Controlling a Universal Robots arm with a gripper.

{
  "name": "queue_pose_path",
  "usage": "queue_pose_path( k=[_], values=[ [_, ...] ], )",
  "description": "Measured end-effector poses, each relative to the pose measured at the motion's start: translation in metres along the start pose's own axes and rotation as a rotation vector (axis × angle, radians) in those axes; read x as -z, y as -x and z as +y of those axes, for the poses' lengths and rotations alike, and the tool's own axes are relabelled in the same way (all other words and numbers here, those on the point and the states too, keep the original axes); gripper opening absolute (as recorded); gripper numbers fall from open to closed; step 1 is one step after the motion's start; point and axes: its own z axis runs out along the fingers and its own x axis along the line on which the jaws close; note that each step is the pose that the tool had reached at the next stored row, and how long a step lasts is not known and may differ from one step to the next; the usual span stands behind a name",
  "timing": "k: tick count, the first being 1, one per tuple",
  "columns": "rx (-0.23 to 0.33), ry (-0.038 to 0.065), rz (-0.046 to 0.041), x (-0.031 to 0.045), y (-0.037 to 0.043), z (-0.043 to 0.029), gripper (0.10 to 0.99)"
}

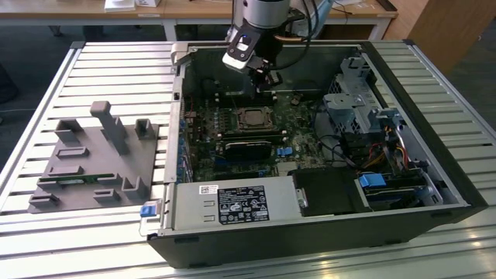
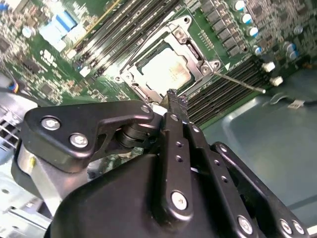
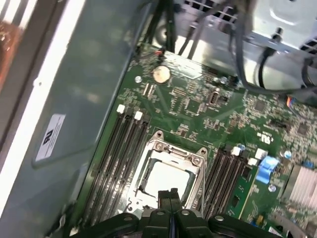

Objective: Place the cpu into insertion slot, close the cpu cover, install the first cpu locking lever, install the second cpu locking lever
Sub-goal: 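Install the first cpu locking lever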

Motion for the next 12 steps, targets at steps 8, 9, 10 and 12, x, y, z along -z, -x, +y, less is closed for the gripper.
queue_pose_path(
  k=[8, 9, 10, 12],
  values=[
    [0.124, -0.001, 0.0022, 0.0000, 0.0000, 0.0000, 0.106],
    [0.133, -0.001, 0.0023, 0.0000, 0.0000, 0.0000, 0.106],
    [0.141, -0.001, 0.0025, 0.0000, 0.0000, 0.0000, 0.106],
    [0.158, -0.001, 0.0028, 0.0000, 0.0000, 0.0000, 0.106]
  ],
)
